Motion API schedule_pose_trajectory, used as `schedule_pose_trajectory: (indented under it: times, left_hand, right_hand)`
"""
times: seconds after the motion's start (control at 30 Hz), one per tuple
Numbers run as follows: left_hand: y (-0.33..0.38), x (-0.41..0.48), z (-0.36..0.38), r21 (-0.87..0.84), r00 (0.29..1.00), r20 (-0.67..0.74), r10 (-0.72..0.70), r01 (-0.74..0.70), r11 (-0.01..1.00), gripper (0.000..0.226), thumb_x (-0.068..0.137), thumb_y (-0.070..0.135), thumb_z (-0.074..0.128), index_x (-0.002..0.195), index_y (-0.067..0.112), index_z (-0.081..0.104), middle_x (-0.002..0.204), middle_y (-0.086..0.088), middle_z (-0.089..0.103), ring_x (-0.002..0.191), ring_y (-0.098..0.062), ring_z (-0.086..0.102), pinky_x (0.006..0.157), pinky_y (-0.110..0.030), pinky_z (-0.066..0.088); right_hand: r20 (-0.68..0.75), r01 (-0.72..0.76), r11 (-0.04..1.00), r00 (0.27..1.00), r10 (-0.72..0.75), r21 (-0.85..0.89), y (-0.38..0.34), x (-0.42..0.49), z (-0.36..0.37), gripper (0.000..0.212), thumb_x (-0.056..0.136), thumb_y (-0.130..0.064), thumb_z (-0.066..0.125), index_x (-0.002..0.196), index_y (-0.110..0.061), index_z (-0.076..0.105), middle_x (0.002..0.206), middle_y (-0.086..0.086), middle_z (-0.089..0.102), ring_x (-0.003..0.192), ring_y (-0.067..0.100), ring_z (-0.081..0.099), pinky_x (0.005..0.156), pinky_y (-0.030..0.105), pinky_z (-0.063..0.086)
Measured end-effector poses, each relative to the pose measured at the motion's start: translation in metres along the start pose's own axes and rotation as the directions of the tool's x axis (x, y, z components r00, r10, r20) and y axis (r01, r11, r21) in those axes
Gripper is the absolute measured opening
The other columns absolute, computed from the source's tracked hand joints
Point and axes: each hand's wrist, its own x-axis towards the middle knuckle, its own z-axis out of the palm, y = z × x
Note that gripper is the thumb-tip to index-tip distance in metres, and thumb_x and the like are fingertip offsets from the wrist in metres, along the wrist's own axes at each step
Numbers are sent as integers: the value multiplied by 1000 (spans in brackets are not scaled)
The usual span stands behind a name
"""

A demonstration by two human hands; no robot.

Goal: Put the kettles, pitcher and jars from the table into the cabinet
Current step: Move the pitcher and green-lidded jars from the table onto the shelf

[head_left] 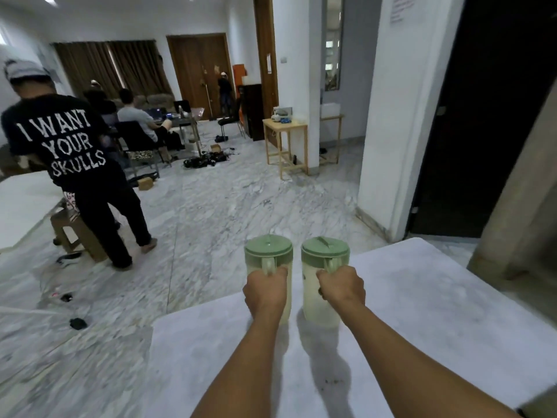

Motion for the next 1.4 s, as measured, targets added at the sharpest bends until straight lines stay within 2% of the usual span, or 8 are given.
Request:
schedule_pose_trajectory:
  times: [0.2,0.4,0.53,0.77,0.87,1.0,1.1,1.4]
  left_hand:
    - [54,-66,-20,-220,948,123,295,-264,939,48,84,50,65,89,3,71,88,-14,73,83,-32,67,65,-31,45]
    - [94,-171,-4,-454,835,267,481,-331,827,54,83,61,53,78,9,67,84,-10,71,78,-31,65,72,-41,52]
    - [116,-261,24,-547,700,410,585,-325,772,45,80,61,49,71,19,62,78,-5,67,74,-26,60,78,-42,54]
    - [134,-438,80,-655,384,569,727,-321,683,45,90,55,50,69,17,63,73,-5,66,70,-25,61,72,-36,50]
    - [137,-512,110,-674,314,611,727,-276,686,62,77,68,48,74,9,67,83,-16,71,79,-35,67,82,-46,56]
    - [135,-602,151,-705,213,634,743,-235,669,46,91,54,48,67,18,62,74,-4,65,69,-23,59,67,-36,48]
    - [137,-662,187,-715,181,642,745,-208,667,46,96,51,45,76,15,66,73,-2,61,68,-19,56,60,-30,42]
    - [159,-753,309,-667,280,639,716,-263,698,52,95,49,42,79,4,63,84,-13,64,74,-24,54,74,-46,50]
  right_hand:
    - [-261,107,958,965,-35,265,-17,-63,-84,33,73,-39,58,82,-9,66,75,10,72,74,32,69,70,40,59]
    - [-538,301,865,842,-44,401,14,-138,-195,24,77,-34,66,77,-10,67,70,11,68,57,28,66,54,36,55]
    - [-685,351,859,729,-1,373,58,-180,-278,33,67,-42,66,76,-11,65,74,12,70,77,38,71,72,53,60]
    - [-877,354,879,463,131,319,140,-260,-421,36,73,-44,67,94,-14,68,95,12,74,88,35,72,83,50,58]
    - [-914,329,897,372,164,295,174,-292,-479,33,80,-42,69,96,-13,66,95,11,74,87,32,71,85,46,57]
    - [-942,317,910,284,178,267,224,-316,-560,34,83,-41,68,102,-12,66,96,10,73,90,30,70,86,45,56]
    - [-954,318,920,261,146,228,259,-324,-620,28,84,-39,68,96,-14,65,93,10,71,89,30,70,86,49,56]
    - [-943,341,918,320,90,203,328,-286,-759,27,89,-32,67,101,-8,65,92,12,71,86,28,69,72,36,52]
